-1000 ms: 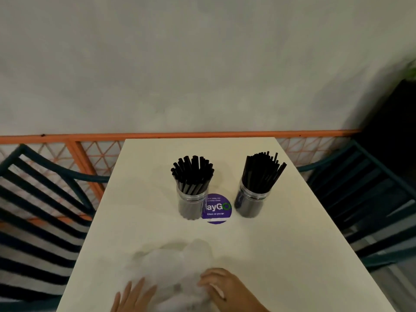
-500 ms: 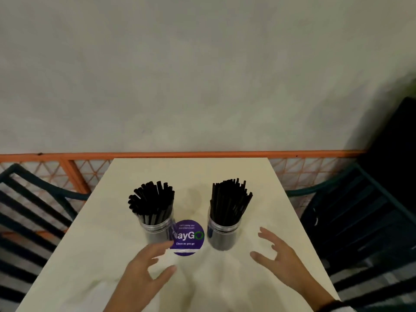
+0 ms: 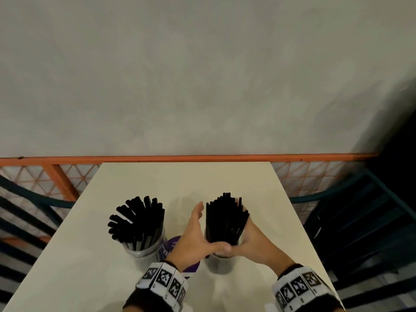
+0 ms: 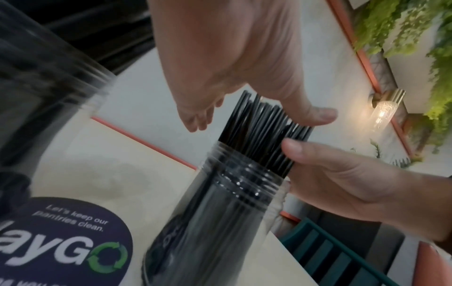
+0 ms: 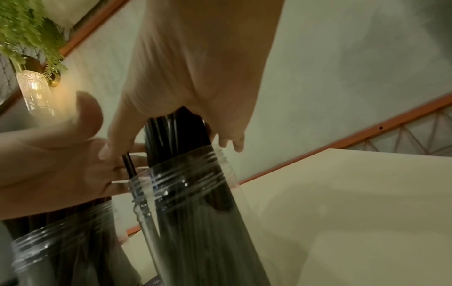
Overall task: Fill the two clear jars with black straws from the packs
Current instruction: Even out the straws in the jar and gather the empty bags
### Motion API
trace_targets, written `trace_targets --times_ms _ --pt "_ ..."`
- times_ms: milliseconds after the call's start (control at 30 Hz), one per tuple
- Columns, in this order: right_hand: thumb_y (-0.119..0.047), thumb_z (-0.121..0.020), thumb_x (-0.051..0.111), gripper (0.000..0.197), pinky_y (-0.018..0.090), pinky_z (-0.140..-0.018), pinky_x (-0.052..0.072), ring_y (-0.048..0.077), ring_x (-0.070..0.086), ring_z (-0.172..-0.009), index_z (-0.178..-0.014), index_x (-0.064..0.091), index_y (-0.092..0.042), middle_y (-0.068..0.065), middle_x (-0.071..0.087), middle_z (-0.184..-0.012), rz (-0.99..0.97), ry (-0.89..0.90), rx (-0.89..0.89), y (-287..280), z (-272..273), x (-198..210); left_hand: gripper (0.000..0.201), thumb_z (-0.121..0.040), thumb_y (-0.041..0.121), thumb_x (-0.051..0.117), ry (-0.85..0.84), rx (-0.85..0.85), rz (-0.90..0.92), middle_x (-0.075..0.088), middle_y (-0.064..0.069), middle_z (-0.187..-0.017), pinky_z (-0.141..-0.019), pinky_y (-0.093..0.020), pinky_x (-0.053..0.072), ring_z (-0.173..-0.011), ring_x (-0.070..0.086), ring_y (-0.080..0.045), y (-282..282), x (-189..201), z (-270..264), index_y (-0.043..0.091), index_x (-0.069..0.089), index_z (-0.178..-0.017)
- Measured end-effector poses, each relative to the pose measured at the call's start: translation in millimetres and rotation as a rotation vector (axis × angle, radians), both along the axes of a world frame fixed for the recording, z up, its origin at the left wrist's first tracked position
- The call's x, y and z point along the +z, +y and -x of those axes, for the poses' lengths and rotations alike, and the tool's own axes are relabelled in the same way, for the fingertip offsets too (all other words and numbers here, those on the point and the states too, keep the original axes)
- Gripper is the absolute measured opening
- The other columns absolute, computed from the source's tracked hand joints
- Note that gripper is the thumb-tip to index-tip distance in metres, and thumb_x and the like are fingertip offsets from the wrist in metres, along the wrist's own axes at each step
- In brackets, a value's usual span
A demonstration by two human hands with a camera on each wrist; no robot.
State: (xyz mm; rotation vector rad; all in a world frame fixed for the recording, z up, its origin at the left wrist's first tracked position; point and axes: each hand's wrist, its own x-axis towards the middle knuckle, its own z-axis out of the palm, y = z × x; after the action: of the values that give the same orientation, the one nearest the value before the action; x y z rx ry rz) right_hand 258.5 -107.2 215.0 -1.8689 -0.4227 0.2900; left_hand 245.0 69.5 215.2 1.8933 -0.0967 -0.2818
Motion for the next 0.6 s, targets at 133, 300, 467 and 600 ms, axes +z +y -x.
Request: trace_targets --times_ms 133,300,467,600 --pt "-0.009 -0.059 0.087 0.089 0.012 -0.093 0.043 -0.005 0.05 -0.118 -0.129 0.034 -0.027 -0.01 0.05 -0.128 0.001 -0.028 -0.028 13.2 -9.5 -12.1 0.123 -0.048 0.03 0.089 -0.019 -0.074 0.139 0.036 0.011 -0.139 -0.11 -0.027 0.031 -0.13 0.035 -0.007 -13.0 -8.7 -19.8 0.042 0.004 -0.137" --pt "-0.043 -0.062 0.072 0.055 0.023 -0.087 0.053 -0.003 0.06 -0.099 -0.109 0.047 -0.033 -0.011 0.06 -0.103 -0.046 -0.034 -0.304 30.8 -11.3 -28.5 0.088 -0.051 0.033 0.088 -0.205 0.084 0.171 0.048 0.024 -0.119 -0.09 -0.001 0.036 -0.113 0.045 0.014 -30.7 -15.0 -20.2 0.048 0.029 -0.115" --pt "-0.016 -0.06 0.085 0.079 0.013 -0.088 0.048 0.0 0.056 -0.112 -0.123 0.04 -0.031 -0.01 0.055 -0.121 -0.091 0.015 -0.278 24.3 -5.9 -35.2 0.091 -0.047 0.037 0.089 -0.241 0.089 0.175 0.05 0.022 -0.118 -0.092 -0.005 0.038 -0.113 0.047 0.01 -21.4 -19.2 -19.1 0.046 0.033 -0.118" --pt "-0.017 -0.058 0.088 0.106 0.0 -0.097 0.031 -0.014 0.035 -0.126 -0.141 0.023 -0.023 -0.013 0.036 -0.141 -0.05 -0.04 -0.183 7.6 -1.7 -31.0 0.121 -0.041 0.038 0.089 -0.142 -0.016 0.242 0.046 0.02 -0.129 -0.097 -0.005 0.034 -0.121 0.043 0.009 -8.7 -20.4 -18.0 0.045 0.015 -0.135"
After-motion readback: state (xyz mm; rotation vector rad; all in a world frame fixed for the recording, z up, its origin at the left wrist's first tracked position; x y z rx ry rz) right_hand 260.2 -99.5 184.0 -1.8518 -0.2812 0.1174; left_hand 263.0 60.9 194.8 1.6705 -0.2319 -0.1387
